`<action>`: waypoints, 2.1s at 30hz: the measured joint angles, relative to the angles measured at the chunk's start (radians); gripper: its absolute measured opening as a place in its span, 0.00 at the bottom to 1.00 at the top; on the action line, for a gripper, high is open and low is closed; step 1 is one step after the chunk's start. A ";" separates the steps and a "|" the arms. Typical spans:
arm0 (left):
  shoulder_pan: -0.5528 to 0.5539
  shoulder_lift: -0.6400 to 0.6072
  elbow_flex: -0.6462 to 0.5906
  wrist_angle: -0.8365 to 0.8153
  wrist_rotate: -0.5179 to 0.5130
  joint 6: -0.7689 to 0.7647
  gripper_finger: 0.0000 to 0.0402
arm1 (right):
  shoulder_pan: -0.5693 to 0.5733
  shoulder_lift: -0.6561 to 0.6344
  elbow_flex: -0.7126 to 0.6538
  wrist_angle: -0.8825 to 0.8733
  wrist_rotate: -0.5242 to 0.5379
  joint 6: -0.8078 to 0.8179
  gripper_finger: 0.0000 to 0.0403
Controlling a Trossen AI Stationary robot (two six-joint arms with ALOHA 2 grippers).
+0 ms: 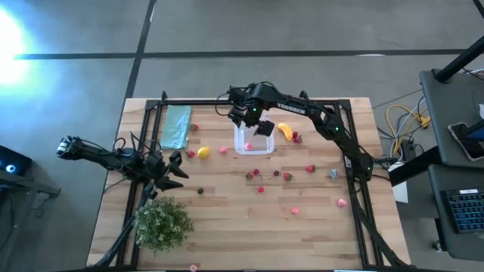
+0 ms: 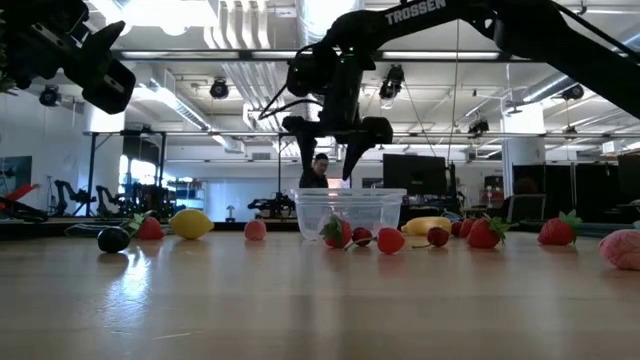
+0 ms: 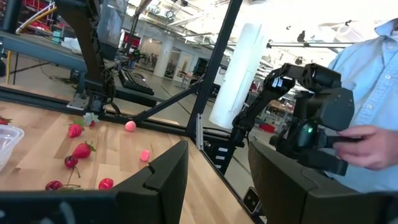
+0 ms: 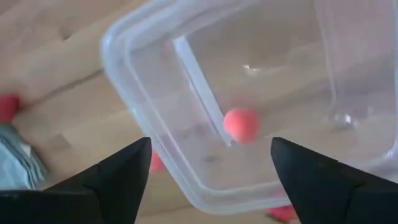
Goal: Pick and placing Produce into tupperware
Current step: Move the red strawberry to the center of the table
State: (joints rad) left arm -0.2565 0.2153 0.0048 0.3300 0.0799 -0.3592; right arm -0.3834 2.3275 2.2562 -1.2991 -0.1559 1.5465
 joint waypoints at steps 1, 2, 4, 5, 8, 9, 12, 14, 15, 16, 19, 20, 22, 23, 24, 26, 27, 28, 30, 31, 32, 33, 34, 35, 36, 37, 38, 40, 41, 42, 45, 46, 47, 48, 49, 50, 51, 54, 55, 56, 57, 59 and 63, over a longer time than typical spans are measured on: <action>0.000 -0.001 0.000 -0.001 0.000 0.000 0.39 | -0.001 -0.002 0.000 -0.004 0.000 -0.041 0.79; 0.000 0.000 0.000 0.002 0.000 0.000 0.39 | -0.001 -0.004 0.000 -0.005 0.000 -0.088 0.79; 0.000 -0.001 0.000 -0.001 0.000 0.000 0.39 | 0.002 -0.005 0.000 -0.006 -0.002 -0.167 0.80; 0.000 -0.001 0.000 0.000 0.000 0.000 0.39 | 0.002 -0.005 0.000 -0.008 -0.011 -0.203 0.80; 0.000 0.000 0.000 0.000 0.000 0.000 0.39 | 0.004 -0.008 0.000 -0.016 -0.022 -0.214 0.81; 0.000 0.000 0.000 0.000 0.001 0.000 0.39 | 0.004 -0.011 0.000 -0.021 -0.011 -0.188 0.81; 0.000 0.000 0.000 0.000 0.001 0.000 0.39 | 0.003 -0.041 0.000 -0.025 0.062 -0.152 0.81; 0.000 -0.001 0.000 0.000 0.001 0.000 0.39 | 0.001 -0.080 0.000 -0.033 0.149 -0.135 0.80; 0.000 -0.001 0.000 0.001 0.001 0.000 0.39 | -0.001 -0.106 0.000 -0.037 0.197 -0.130 0.80; 0.000 -0.001 0.000 0.000 0.001 0.000 0.39 | -0.003 -0.133 0.000 -0.040 0.244 -0.130 0.80; 0.000 0.000 0.000 0.000 0.002 0.000 0.39 | -0.009 -0.214 -0.001 -0.049 0.376 -0.139 0.79; 0.000 0.000 0.000 0.001 0.001 0.000 0.39 | -0.009 -0.239 -0.004 -0.051 0.419 -0.147 0.79; 0.000 0.000 0.000 0.000 0.003 0.000 0.39 | -0.010 -0.290 -0.013 -0.054 0.489 -0.169 0.80; 0.000 -0.001 0.000 0.000 0.005 0.000 0.39 | -0.010 -0.312 -0.022 -0.057 0.524 -0.177 0.80; 0.000 -0.001 0.000 0.002 0.005 0.000 0.39 | -0.010 -0.335 -0.032 -0.058 0.553 -0.185 0.80; 0.000 -0.001 0.000 0.000 0.005 0.000 0.39 | -0.010 -0.382 -0.066 -0.061 0.605 -0.198 0.81; 0.000 -0.001 0.000 0.001 0.005 0.000 0.39 | -0.010 -0.404 -0.086 -0.063 0.628 -0.206 0.81; 0.000 -0.001 0.000 0.001 0.004 0.000 0.39 | -0.010 -0.427 -0.111 -0.065 0.649 -0.210 0.81; 0.000 0.000 0.000 0.001 0.004 0.000 0.39 | -0.010 -0.471 -0.167 -0.083 0.678 -0.201 0.81; 0.000 0.000 0.000 0.000 0.004 0.000 0.39 | -0.010 -0.495 -0.197 -0.097 0.686 -0.183 0.81; 0.000 -0.001 0.000 0.000 0.004 0.000 0.39 | -0.010 -0.520 -0.231 -0.123 0.689 -0.152 0.81; 0.000 -0.001 0.000 0.002 0.004 0.000 0.39 | -0.010 -0.546 -0.265 -0.160 0.691 -0.100 0.80; 0.000 -0.001 0.000 0.000 0.004 0.000 0.39 | -0.010 -0.572 -0.300 -0.200 0.691 -0.039 0.80; 0.000 -0.001 0.000 0.000 0.004 0.000 0.39 | -0.010 -0.599 -0.341 -0.237 0.685 0.029 0.80; 0.000 -0.001 0.000 0.001 0.004 0.000 0.39 | -0.009 -0.624 -0.382 -0.264 0.677 0.096 0.79; 0.000 -0.001 0.000 0.001 0.004 0.000 0.39 | -0.006 -0.649 -0.426 -0.271 0.673 0.146 0.79; 0.000 0.000 0.000 0.001 0.004 0.000 0.39 | -0.006 -0.673 -0.472 -0.261 0.670 0.179 0.79; 0.000 0.000 0.000 0.000 0.003 0.000 0.39 | -0.005 -0.713 -0.558 -0.204 0.649 0.217 0.79; 0.000 0.000 0.000 0.001 0.003 0.000 0.39 | -0.005 -0.731 -0.601 -0.155 0.639 0.220 0.79; 0.000 0.000 0.000 0.001 0.003 0.000 0.39 | -0.005 -0.746 -0.642 -0.095 0.630 0.219 0.79; 0.000 0.000 0.000 0.001 0.002 0.000 0.39 | -0.005 -0.772 -0.756 0.073 0.598 0.188 0.80; 0.000 0.000 0.000 0.001 0.000 0.000 0.39 | -0.006 -0.775 -0.788 0.113 0.565 0.184 0.81; 0.000 0.000 0.000 0.000 0.000 0.000 0.39 | -0.008 -0.775 -0.817 0.133 0.511 0.193 0.81; 0.000 0.000 0.000 0.000 0.000 0.000 0.39 | -0.009 -0.774 -0.843 0.137 0.451 0.220 0.81; 0.000 0.000 0.000 0.001 0.000 0.000 0.39 | -0.008 -0.771 -0.866 0.130 0.393 0.265 0.81; 0.000 0.000 0.000 0.001 0.000 0.000 0.39 | -0.007 -0.769 -0.890 0.123 0.342 0.311 0.81; 0.000 0.000 0.000 0.000 0.000 0.000 0.39 | -0.007 -0.767 -0.916 0.123 0.293 0.350 0.81; 0.000 0.000 0.000 0.000 0.000 0.000 0.39 | -0.007 -0.762 -0.981 0.129 0.150 0.476 0.80; 0.000 0.000 0.000 0.000 0.000 0.000 0.39 | -0.007 -0.762 -0.998 0.133 0.130 0.501 0.79; 0.000 0.000 0.000 0.001 0.000 0.000 0.39 | -0.007 -0.762 -1.009 0.135 0.130 0.516 0.79; 0.000 -0.001 0.000 0.000 0.000 0.000 0.39 | -0.007 -0.763 -1.020 0.137 0.127 0.529 0.79; 0.000 -0.002 0.000 0.001 0.000 0.000 0.39 | -0.008 -0.763 -1.035 0.133 0.129 0.545 0.79; 0.000 -0.001 0.000 0.000 0.001 0.000 0.39 | -0.007 -0.762 -1.071 0.128 0.179 0.621 0.80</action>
State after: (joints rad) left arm -0.2565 0.2142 0.0048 0.3304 0.0807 -0.3590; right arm -0.3908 1.5658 1.1856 -1.1713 0.0235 2.1674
